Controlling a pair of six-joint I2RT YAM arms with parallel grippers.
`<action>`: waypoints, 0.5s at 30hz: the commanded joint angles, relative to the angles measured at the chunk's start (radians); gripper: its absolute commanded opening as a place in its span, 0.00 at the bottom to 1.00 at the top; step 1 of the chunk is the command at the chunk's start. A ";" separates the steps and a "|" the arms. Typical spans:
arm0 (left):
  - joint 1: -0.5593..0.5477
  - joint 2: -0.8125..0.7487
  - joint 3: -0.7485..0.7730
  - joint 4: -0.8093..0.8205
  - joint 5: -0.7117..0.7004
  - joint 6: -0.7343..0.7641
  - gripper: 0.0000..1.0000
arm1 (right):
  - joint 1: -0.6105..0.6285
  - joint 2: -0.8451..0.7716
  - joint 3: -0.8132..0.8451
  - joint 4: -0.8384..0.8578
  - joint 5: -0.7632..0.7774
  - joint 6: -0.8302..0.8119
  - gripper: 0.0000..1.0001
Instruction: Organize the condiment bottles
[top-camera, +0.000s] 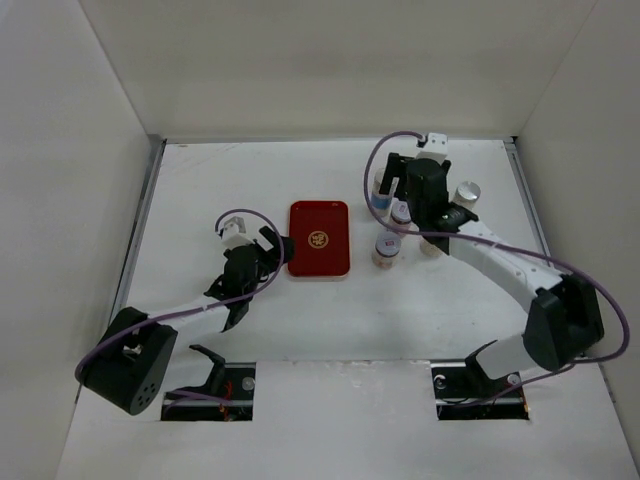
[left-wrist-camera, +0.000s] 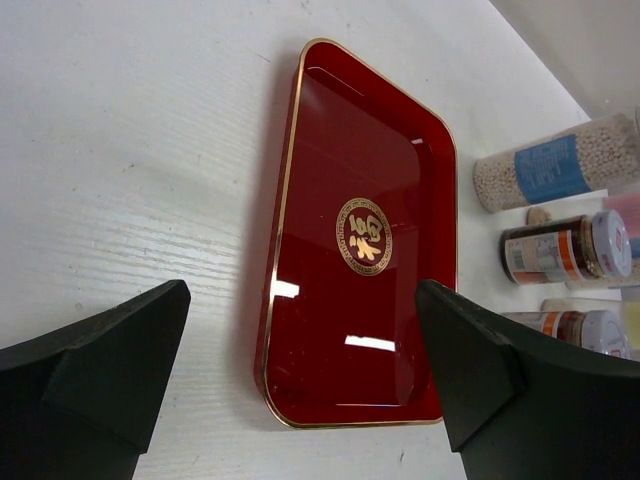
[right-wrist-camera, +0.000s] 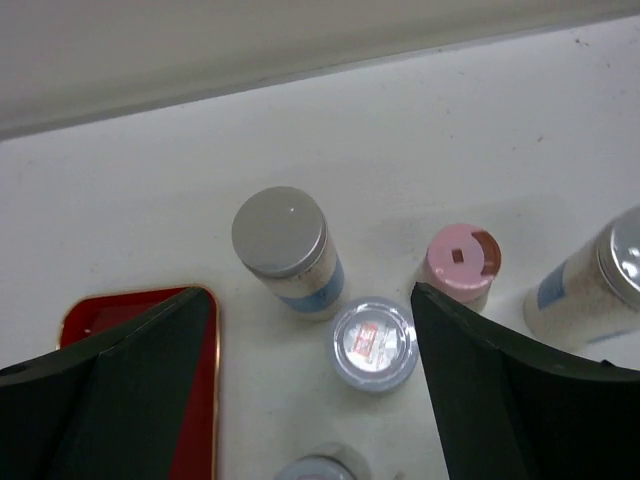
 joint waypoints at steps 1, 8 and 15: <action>-0.006 0.003 -0.006 0.079 0.013 -0.013 1.00 | -0.033 0.111 0.140 -0.045 -0.084 -0.077 0.93; -0.007 0.043 -0.003 0.099 0.033 -0.031 1.00 | -0.061 0.343 0.336 -0.102 -0.135 -0.108 0.97; -0.001 0.058 -0.006 0.102 0.033 -0.036 1.00 | -0.069 0.451 0.416 -0.113 -0.188 -0.106 0.91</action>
